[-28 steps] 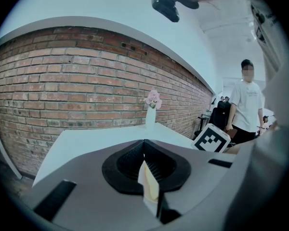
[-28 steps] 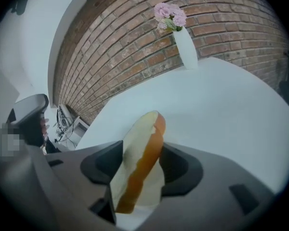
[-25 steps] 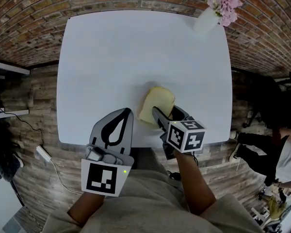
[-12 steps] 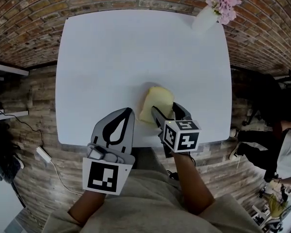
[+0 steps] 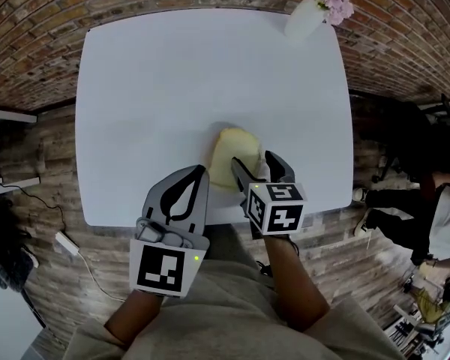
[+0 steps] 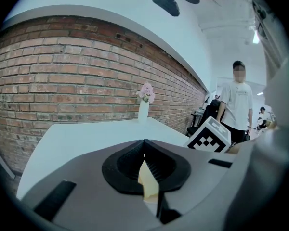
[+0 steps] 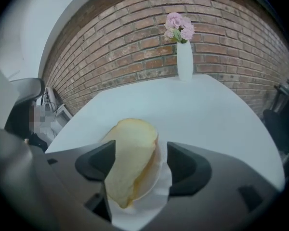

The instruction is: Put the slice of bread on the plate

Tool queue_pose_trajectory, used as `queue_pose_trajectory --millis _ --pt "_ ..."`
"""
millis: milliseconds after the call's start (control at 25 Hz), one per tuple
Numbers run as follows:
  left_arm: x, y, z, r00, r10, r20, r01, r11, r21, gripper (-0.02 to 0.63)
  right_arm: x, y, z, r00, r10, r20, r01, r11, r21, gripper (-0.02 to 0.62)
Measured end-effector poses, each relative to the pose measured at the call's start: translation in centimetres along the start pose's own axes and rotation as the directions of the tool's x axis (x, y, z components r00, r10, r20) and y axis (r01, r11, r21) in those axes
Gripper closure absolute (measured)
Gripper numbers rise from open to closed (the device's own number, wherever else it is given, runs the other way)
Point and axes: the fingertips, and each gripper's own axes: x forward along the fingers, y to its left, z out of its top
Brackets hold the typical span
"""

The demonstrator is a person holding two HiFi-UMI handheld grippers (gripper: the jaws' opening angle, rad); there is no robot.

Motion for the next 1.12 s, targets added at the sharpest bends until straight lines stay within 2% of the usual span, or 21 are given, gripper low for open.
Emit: queue_pose_trajectory --millis 240,520,600,880,1120 --pt "0.6 -0.8 -0.3 1.0 -0.031 -0.002 0.031 0.999 -0.005 0.595 -2.1 -1.3 3.2 0.982 -0.051 0.182 0.04 0.997 0.064 0.279" --pt "0.7 -2.5 0.8 0.998 -0.065 0.028 0.064 0.998 0.019 0.595 -3.8 -0.1 6.9 0.949 -0.044 0.313 0.035 0.999 0.032 0.478" --pt "0.4 -3.0 1.4 0.997 -0.068 0.045 0.066 0.997 0.032 0.595 -4.9 0.6 7.7 0.936 -0.039 0.349 0.039 0.999 0.006 0.562" --pt "-1.4 -4.4 4.2 0.99 -0.068 0.126 0.059 0.996 0.067 0.595 -10.5 4.2 9.7 0.878 0.011 0.479 0.067 0.987 -0.145 0.588" --pt "-3.6 -5.0 7.6 0.976 -0.053 0.209 0.035 0.995 0.089 0.595 -16.4 6.6 11.7 0.809 0.047 0.585 0.092 0.974 -0.205 0.588"
